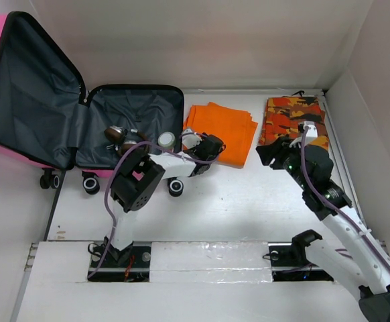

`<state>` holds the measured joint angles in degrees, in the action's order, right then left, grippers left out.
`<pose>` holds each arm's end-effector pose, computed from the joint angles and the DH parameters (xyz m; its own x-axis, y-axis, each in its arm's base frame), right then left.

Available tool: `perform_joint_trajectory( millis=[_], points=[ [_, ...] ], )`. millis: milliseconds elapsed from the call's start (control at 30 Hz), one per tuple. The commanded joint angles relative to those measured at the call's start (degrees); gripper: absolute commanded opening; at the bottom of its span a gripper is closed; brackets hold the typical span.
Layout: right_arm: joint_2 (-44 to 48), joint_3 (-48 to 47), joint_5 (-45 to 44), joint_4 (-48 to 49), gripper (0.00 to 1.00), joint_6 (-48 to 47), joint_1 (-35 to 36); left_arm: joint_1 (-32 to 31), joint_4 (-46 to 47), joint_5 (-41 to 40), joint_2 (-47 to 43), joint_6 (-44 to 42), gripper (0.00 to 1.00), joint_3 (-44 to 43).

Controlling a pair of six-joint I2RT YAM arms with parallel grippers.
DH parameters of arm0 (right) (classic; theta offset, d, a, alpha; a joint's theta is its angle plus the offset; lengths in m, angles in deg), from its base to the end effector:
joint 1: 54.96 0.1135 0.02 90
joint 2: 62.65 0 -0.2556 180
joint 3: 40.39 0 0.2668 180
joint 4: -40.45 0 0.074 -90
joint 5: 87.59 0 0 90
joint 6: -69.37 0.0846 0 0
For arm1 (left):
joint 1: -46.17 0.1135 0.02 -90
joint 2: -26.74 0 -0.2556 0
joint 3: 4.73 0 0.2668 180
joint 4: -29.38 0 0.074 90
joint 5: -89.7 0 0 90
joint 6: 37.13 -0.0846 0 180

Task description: Pack the luggage

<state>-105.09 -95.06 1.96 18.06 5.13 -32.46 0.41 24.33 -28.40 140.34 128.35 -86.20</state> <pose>0.2296 0.0944 0.3145 -0.3100 0.3420 -0.8871 -0.2674 0.8640 0.4265 0.3541 -0.3065 0.1160 -0.4640 -0.7475 -0.4753 -0.3153 0.6408 -0.6999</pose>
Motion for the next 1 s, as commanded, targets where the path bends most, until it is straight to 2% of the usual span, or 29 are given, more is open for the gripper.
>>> perform_joint_trajectory(
  millis=[0,67,133,200,233,300,333,400,533,567,600,767,867,967],
  points=[
    [0.86,-1.84,-1.57,3.41,0.55,0.43,1.22,1.81,-3.81,2.96,4.78,1.86,0.57,-2.45],
    [1.91,-1.84,-2.1,2.8,0.55,0.43,1.23,1.29,-5.57,0.43,5.48,2.39,0.46,-5.26],
    [2.53,-2.36,-1.4,1.22,0.55,0.43,1.23,1.28,-3.47,0.41,5.49,1.69,0.37,-5.27],
    [3.85,-3.15,0.61,0.69,0.55,0.43,1.23,3.12,-1.19,1.11,5.49,1.69,0.32,-4.13],
    [5.07,-3.76,0.62,0.69,0.55,0.43,1.23,3.13,-1.18,1.11,5.49,1.69,0.26,-4.13],
    [6.13,-4.38,1.33,0.07,0.55,0.43,1.76,3.74,-1.97,1.11,6.98,-1.11,0.04,-7.01],
    [6.14,-4.91,1.33,-0.71,0.55,0.43,1.76,4.27,-3.36,0.51,7.51,-1.82,0.0,-7.81],
    [6.84,-4.91,0.63,-1.24,0.55,0.43,2.28,4.27,-3.37,-0.2,8.12,-4.19,0.0,-9.57],
    [6.76,-4.38,0.62,-0.64,0.55,-0.09,2.28,4.27,0.92,2.34,5.32,-15.95,0.0,-10.8],
    [6.75,-3.78,0.62,-0.02,0.55,-0.09,2.28,4.27,2.32,3.04,4.44,-21.98,0.0,-11.33],
    [5.97,-3.07,0.62,1.11,0.55,-0.09,2.28,4.27,2.34,4.01,3.65,-24.48,0.0,-12.21],
    [2.36,-2.45,1.68,4.47,0.55,-0.09,2.28,6.37,0.4,11.64,-3.9,-39.16,0.0,-16.07],
    [0.95,-1.92,2.38,7.09,0.55,-0.09,2.28,8.57,-1.62,14.19,-9.34,-47.49,0.0,-17.92],
    [-0.54,-1.92,2.91,8.85,0.55,-0.09,2.28,10.77,-4.77,14.82,-12.61,-52.26,0.0,-20.12]
  ],
)
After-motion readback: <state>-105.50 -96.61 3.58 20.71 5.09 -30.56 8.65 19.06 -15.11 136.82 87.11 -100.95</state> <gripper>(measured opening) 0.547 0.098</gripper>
